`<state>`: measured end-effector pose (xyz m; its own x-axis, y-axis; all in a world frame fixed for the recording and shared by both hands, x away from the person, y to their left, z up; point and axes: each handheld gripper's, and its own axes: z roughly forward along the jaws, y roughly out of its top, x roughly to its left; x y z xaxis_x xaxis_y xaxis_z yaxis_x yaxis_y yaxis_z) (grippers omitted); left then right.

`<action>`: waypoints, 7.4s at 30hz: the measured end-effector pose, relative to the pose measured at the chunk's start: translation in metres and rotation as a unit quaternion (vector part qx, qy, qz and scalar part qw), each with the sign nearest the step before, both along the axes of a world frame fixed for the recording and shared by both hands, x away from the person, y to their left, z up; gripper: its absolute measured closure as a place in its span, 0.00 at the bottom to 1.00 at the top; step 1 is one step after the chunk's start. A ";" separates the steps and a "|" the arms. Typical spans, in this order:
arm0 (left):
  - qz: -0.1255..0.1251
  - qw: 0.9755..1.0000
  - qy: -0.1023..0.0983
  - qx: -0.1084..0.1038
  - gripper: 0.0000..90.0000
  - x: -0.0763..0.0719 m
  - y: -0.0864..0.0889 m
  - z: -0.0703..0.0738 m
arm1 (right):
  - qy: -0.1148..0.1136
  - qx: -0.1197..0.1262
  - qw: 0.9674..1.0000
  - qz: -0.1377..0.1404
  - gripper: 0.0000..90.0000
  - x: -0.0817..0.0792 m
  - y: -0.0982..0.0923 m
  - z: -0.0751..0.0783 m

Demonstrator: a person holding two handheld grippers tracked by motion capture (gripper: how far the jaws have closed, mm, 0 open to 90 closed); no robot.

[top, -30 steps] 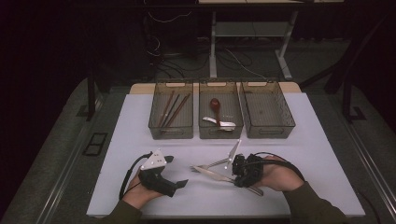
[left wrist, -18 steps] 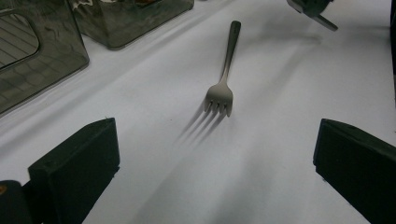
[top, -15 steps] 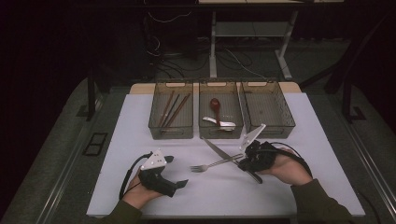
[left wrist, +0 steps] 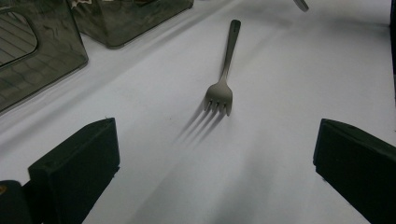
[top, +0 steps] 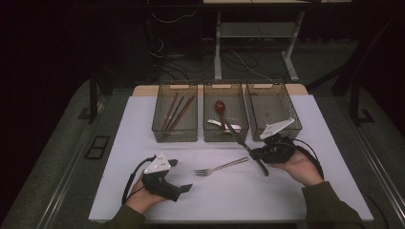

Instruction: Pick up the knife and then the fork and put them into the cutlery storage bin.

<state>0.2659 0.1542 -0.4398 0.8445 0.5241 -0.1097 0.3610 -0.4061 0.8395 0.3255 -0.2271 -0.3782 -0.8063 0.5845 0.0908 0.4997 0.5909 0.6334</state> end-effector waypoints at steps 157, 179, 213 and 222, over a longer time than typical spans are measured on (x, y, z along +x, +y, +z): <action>0.004 1.000 0.006 -0.002 0.00 -0.001 0.004 -0.002 | -0.085 0.084 0.988 -0.100 0.85 0.040 -0.062 0.027; 0.003 1.000 0.004 -0.005 0.00 -0.001 0.004 -0.002 | -0.018 0.031 0.999 -0.018 0.99 0.026 0.009 -0.030; 0.001 1.000 0.005 -0.004 0.00 -0.002 0.003 -0.001 | 0.024 -0.022 0.999 0.018 0.99 0.023 0.027 -0.061; 0.001 1.000 0.005 -0.005 0.00 -0.002 0.003 -0.001 | 0.040 -0.026 0.998 0.037 0.99 0.013 0.024 -0.059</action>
<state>0.2639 0.1573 -0.4406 0.8426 0.5245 -0.1222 0.3693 -0.3977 0.8399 0.3382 -0.2028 -0.4373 -0.8393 0.5286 0.1270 0.5003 0.6594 0.5611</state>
